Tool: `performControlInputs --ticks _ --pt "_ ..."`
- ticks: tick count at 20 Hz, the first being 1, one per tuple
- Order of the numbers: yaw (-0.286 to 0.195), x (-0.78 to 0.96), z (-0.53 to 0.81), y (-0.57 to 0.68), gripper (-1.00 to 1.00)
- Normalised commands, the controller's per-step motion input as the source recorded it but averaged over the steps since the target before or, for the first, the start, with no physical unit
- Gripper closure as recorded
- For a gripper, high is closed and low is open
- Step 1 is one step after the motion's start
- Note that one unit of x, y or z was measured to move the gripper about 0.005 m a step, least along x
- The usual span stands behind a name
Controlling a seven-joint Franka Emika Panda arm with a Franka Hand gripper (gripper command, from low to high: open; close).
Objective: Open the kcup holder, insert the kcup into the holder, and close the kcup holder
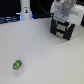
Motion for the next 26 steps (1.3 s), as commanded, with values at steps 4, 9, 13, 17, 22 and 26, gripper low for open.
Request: performControlInputs --ticks 4,9,13,17,22,26 --pt "-0.063 0.96 0.13 -0.32 1.0" --pt "-0.065 0.96 0.15 -0.32 1.0" --pt "-0.069 0.95 0.15 -0.34 1.0" --pt "-0.073 0.93 0.15 -0.36 1.0" --pt "-0.078 0.91 0.14 -0.36 1.0" --pt "-0.075 0.92 0.14 -0.38 1.0"
